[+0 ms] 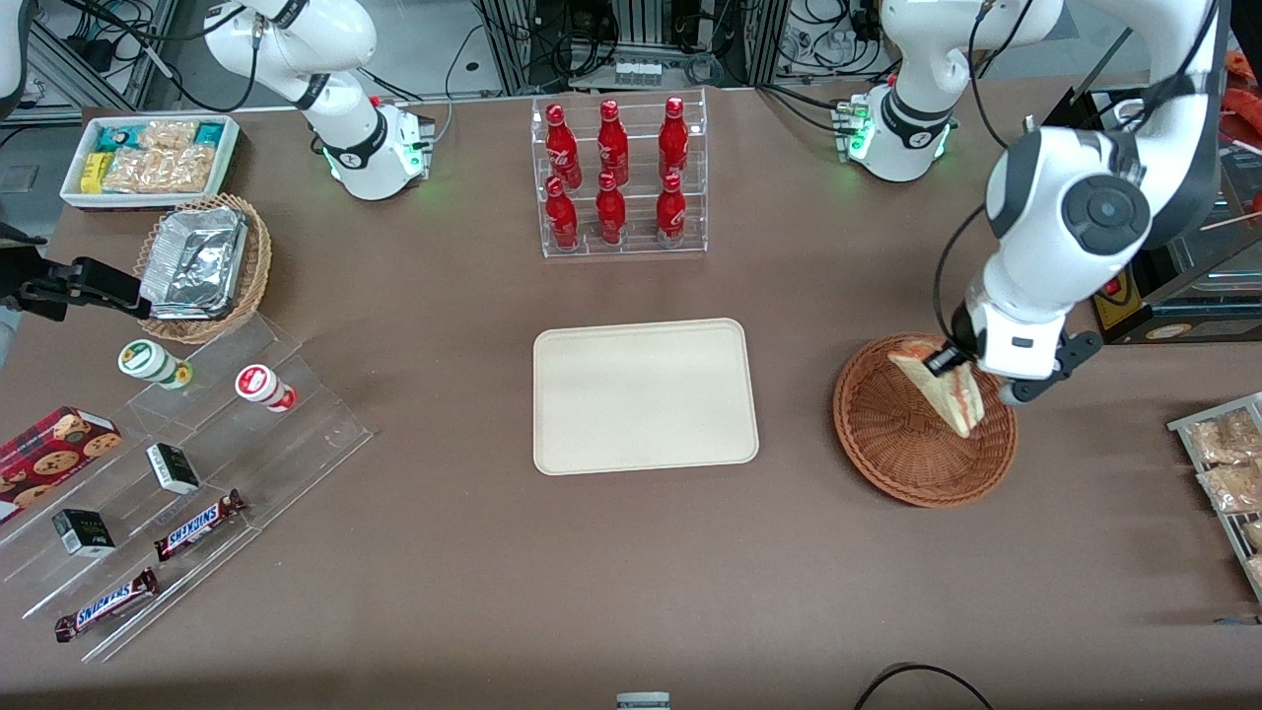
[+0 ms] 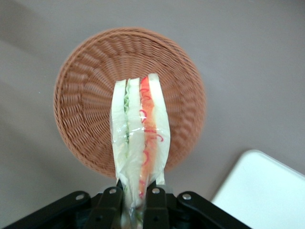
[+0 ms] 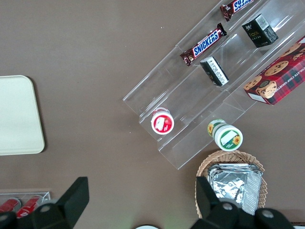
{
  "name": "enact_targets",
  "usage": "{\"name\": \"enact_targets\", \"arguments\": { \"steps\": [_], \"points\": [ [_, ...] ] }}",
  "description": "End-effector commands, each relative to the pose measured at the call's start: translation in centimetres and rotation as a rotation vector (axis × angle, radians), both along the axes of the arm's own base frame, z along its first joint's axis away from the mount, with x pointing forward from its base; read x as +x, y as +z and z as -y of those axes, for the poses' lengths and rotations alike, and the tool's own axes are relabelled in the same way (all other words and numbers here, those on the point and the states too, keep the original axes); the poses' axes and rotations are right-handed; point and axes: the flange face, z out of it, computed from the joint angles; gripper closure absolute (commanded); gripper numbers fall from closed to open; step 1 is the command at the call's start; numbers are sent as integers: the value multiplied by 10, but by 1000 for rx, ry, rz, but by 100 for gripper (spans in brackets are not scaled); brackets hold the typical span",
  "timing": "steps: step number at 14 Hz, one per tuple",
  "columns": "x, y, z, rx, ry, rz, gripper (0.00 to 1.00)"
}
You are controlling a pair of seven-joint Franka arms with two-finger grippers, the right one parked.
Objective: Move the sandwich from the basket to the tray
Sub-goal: 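Lower the left gripper and close it on the wrapped sandwich, then lift the sandwich and carry it over the beige tray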
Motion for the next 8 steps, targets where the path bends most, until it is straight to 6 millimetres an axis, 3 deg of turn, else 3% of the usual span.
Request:
{"name": "enact_targets", "arguments": {
  "steps": [1, 5, 8],
  "points": [
    [-4, -9, 81, 10, -115, -26, 100],
    [-20, -48, 211, 9, -252, -49, 100],
    [-32, -80, 276, 4, -285, -67, 100]
  ]
}}
